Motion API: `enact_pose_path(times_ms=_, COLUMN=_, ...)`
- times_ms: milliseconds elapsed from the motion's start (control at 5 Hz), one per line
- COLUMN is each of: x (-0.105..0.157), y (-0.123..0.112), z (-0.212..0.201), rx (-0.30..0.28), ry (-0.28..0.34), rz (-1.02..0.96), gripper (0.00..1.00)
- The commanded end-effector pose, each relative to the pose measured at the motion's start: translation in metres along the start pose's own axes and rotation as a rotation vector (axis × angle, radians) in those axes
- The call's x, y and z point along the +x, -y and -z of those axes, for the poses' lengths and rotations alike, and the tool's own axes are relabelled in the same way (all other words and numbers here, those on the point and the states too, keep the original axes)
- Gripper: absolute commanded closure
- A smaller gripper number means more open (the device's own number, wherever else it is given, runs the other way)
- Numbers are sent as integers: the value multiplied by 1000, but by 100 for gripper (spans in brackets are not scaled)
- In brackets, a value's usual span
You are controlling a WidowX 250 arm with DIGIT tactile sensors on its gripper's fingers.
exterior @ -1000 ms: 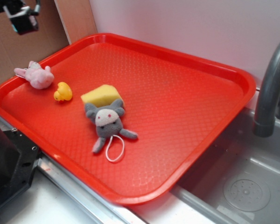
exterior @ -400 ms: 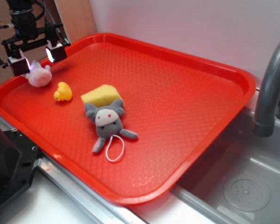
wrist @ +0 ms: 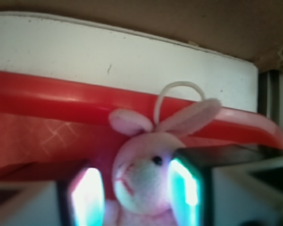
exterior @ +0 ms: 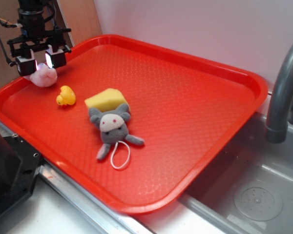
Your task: Grab the pink bunny.
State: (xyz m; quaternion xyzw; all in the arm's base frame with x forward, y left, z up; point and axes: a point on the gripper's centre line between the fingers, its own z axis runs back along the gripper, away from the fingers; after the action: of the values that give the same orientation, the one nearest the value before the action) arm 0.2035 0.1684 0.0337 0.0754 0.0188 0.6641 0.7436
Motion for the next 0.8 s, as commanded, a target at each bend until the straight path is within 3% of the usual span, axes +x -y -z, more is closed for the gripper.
enact_pose_path(times_ms=0, x=-4, y=0, z=-10, rx=-98, ry=-30, rz=229, gripper=100)
enact_pose_path(times_ms=200, x=-19, y=5, z=-15, rx=-230, ry=-91, rz=485, gripper=100)
enact_pose_path(times_ms=400, x=-46, y=-11, z=-30, rx=-331, ry=34, rz=716, gripper=100)
enact_pose_path(times_ms=600, x=-63, y=-21, z=-34, rx=-356, ry=97, rz=780, gripper=100)
